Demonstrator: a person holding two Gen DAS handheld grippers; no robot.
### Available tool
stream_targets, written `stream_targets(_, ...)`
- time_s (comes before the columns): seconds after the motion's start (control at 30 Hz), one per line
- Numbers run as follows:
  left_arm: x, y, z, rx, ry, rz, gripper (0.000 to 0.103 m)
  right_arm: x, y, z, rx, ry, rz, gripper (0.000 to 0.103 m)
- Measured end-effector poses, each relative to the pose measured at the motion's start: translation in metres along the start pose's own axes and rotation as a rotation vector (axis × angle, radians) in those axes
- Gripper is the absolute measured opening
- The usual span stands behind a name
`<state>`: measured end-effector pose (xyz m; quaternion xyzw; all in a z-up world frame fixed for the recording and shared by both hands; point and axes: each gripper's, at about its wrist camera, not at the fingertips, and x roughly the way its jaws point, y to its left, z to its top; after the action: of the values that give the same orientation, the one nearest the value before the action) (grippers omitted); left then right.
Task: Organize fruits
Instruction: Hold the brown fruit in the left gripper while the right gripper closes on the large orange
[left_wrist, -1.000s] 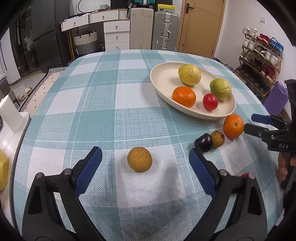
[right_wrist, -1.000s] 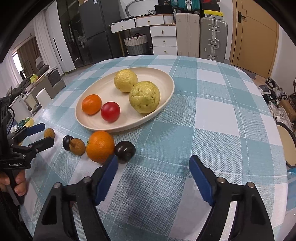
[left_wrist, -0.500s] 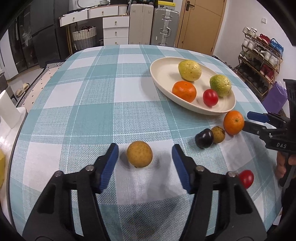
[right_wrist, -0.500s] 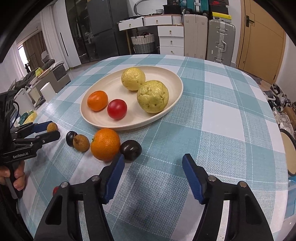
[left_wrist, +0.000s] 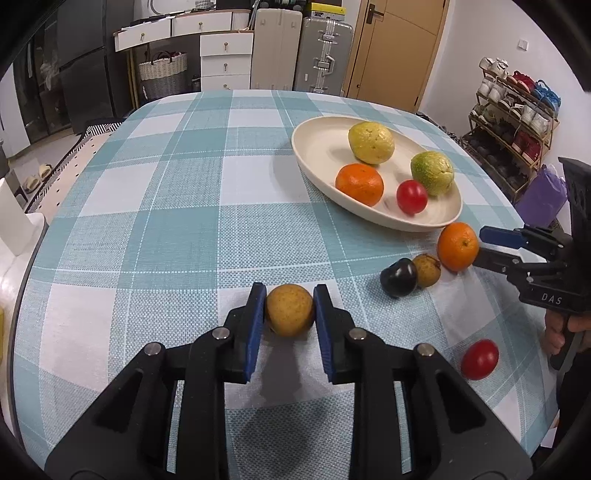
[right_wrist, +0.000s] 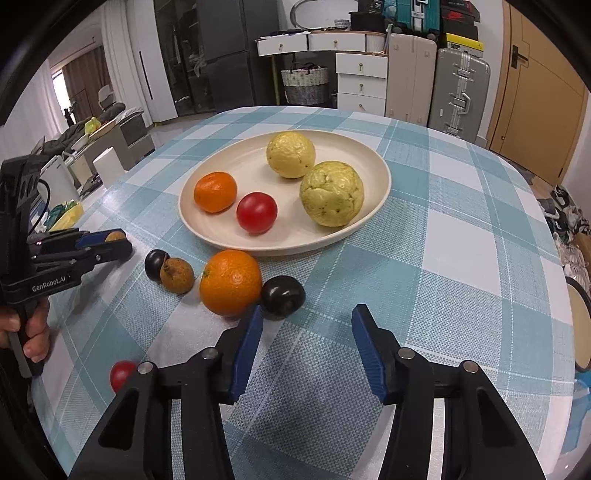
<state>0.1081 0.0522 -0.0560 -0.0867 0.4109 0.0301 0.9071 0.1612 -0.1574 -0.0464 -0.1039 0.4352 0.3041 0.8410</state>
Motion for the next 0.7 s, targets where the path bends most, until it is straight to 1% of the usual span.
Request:
stream_targets(0.2, -0.002, -0.001, 0.002, -0.003, -0.007, -0.013, 0.024, 0.004, 0.001, 0.003, -0.022, 0.002, -0.001, 0.047)
stream_targets(0.4, -0.001, -0.006, 0.003, 0.004, -0.008, -0.022, 0.024, 0.001, 0.003, 0.004, -0.055, 0.004, 0.004, 0.046)
stream_targets(0.5, -0.001, -0.007, 0.003, 0.005, -0.013, -0.026, 0.024, -0.006, 0.003, 0.003, -0.036, -0.011, 0.028, 0.046)
stream_targets(0.63, -0.002, -0.007, 0.004, 0.004, -0.017, -0.032, 0.024, -0.014, 0.015, 0.004, -0.051, -0.039, 0.08, 0.046)
stream_targets(0.7, -0.002, -0.008, 0.004, 0.006, -0.018, -0.033, 0.024, -0.015, 0.02, 0.006, -0.06, -0.047, 0.082, 0.046)
